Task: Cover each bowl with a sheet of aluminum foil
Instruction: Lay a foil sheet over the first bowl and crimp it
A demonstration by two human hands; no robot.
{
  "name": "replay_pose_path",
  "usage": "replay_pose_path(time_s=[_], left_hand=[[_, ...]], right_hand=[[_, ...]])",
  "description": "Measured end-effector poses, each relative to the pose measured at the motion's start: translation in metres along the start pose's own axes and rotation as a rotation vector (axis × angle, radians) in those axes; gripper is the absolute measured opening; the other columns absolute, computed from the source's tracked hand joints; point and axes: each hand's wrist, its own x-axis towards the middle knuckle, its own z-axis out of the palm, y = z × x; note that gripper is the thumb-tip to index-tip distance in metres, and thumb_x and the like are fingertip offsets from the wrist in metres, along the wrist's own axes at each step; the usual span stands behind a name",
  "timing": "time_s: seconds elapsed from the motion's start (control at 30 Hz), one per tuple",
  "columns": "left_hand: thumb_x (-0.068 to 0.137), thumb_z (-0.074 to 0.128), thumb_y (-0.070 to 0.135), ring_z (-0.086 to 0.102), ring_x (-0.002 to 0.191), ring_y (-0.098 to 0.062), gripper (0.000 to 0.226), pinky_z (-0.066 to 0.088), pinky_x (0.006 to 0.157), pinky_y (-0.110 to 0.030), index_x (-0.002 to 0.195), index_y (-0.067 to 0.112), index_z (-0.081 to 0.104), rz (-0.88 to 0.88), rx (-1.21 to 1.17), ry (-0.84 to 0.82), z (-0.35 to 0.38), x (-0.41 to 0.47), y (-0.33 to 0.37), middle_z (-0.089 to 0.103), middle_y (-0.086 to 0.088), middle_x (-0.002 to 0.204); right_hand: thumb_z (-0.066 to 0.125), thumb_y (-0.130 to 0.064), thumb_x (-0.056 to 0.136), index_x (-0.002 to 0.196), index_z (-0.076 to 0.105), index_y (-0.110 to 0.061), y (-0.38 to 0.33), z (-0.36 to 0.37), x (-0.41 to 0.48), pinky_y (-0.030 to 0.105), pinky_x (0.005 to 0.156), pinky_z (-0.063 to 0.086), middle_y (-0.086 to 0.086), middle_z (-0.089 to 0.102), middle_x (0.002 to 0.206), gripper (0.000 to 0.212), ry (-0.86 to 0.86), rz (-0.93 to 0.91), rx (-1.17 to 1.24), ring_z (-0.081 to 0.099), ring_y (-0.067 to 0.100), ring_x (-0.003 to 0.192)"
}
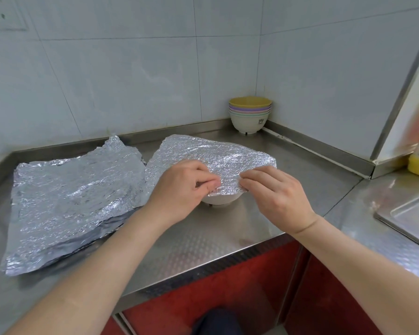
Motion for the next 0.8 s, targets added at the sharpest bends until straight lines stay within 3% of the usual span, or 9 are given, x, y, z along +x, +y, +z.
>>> replay_pose_path(time_s=[0.27,0.43,0.63,0.73,0.8], left_hand=[[0.077,0.078,0.029,0.057,0.087,-0.005,0.014,0.043,0.075,-0.019,0.090,0.031,0.078,-0.014,-0.088,0.024,0.000,-0.004,-0.006,0.066,0.018,0.087],[0.075,0.081,0.021,0.063,0.091,0.004,0.015,0.049,0.084,-0.018,0.090,0.025,0.079,0.016,-0.089,0.035,0.001,-0.005,-0.003,0.068,0.026,0.091],[0.078,0.078,0.017,0.066,0.092,0.005,0.017,0.052,0.085,-0.019,0.094,0.022,0.078,0.078,-0.039,0.060,0.004,-0.009,-0.004,0.073,0.014,0.096],[0.079,0.074,0.021,0.067,0.088,0.004,0.015,0.054,0.080,-0.021,0.093,0.022,0.078,0.113,-0.012,0.072,0.005,-0.010,-0.005,0.074,0.013,0.094],[0.079,0.072,0.023,0.067,0.086,0.003,0.015,0.054,0.078,-0.022,0.092,0.023,0.078,0.121,0.002,0.071,0.006,-0.010,-0.005,0.074,0.012,0.092]], right_hand=[[0.056,0.008,0.088,0.083,0.069,-0.005,-0.002,0.001,-0.002,0.035,0.056,0.051,0.005,0.068,0.091,0.019,0.014,0.052,-0.015,0.063,0.025,0.077],[0.054,0.008,0.087,0.076,0.066,-0.003,-0.004,0.002,-0.001,0.036,0.053,0.049,0.008,0.066,0.087,0.020,0.038,0.061,-0.032,0.061,0.027,0.074],[0.046,0.005,0.091,0.071,0.061,-0.004,-0.008,0.003,-0.004,0.036,0.055,0.048,0.010,0.065,0.086,0.027,0.042,0.072,-0.035,0.057,0.028,0.071],[0.058,-0.010,0.088,0.077,0.064,-0.006,-0.009,-0.003,-0.004,0.039,0.060,0.047,0.009,0.065,0.092,0.014,-0.045,0.073,0.001,0.058,0.029,0.076],[0.064,-0.027,0.087,0.081,0.067,-0.007,-0.013,-0.010,-0.002,0.038,0.064,0.046,0.007,0.065,0.094,0.021,-0.080,0.104,0.049,0.060,0.027,0.079]])
